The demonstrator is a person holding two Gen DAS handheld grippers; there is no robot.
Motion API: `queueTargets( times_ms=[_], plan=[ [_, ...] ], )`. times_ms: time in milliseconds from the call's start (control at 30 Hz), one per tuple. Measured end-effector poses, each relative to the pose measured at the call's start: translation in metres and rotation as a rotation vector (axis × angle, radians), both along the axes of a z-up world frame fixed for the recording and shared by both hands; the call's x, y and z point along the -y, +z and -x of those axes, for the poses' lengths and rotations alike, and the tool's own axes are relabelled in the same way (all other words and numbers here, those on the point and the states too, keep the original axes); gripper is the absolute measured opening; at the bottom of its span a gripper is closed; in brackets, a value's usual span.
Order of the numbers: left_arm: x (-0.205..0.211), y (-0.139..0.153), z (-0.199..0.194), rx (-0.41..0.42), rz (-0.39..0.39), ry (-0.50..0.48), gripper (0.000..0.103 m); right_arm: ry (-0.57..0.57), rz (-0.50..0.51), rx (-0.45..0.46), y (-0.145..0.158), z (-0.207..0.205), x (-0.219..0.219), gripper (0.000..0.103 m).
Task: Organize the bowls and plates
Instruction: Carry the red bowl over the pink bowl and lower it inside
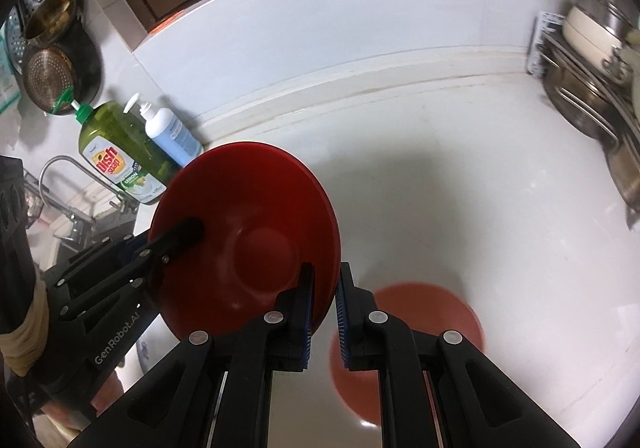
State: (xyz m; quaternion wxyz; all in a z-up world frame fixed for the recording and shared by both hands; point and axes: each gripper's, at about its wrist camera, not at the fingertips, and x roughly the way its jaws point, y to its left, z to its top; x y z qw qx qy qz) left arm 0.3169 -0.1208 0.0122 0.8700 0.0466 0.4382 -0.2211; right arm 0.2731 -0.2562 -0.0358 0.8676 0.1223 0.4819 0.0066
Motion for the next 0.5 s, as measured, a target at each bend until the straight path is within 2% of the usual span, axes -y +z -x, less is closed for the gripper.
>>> queueTargets(
  times_ms=[500],
  plan=[
    [0.053,-0.019,0.034,-0.043,-0.034,-0.122,0.013,-0.085,0.020,-0.037,-0.016,0.047,0.047,0.012]
  ],
)
